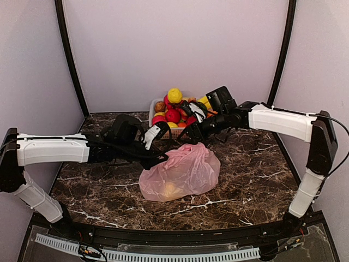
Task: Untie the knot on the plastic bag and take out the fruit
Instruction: Untie the bag handles from the takeout bag.
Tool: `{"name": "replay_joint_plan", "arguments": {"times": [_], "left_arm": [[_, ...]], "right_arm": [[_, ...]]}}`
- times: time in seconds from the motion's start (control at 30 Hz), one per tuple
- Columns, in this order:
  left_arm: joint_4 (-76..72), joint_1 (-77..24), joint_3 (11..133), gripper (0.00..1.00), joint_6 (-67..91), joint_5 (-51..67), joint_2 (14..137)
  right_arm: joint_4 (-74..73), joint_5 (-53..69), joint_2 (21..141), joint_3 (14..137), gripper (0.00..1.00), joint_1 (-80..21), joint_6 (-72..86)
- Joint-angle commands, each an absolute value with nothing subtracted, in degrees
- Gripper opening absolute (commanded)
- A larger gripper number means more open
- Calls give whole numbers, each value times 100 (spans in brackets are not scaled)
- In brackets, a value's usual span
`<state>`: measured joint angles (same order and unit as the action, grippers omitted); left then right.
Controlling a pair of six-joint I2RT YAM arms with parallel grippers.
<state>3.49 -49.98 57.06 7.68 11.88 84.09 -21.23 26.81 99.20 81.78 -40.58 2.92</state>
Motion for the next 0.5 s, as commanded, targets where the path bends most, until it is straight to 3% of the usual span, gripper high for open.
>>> {"name": "replay_joint_plan", "arguments": {"times": [0.0, 0.17, 0.47], "left_arm": [[537, -4965, 5725, 1, 672, 1277, 8273], [553, -4966, 5723, 1, 670, 1255, 8252], [601, -4965, 5726, 1, 665, 1141, 8220]], "right_arm": [[-2485, 3512, 10268, 8568, 71, -3999, -107], [-2763, 3753, 10518, 8763, 68, -3999, -281], [-3100, 3929, 10613, 8736, 53, -3998, -438]]}}
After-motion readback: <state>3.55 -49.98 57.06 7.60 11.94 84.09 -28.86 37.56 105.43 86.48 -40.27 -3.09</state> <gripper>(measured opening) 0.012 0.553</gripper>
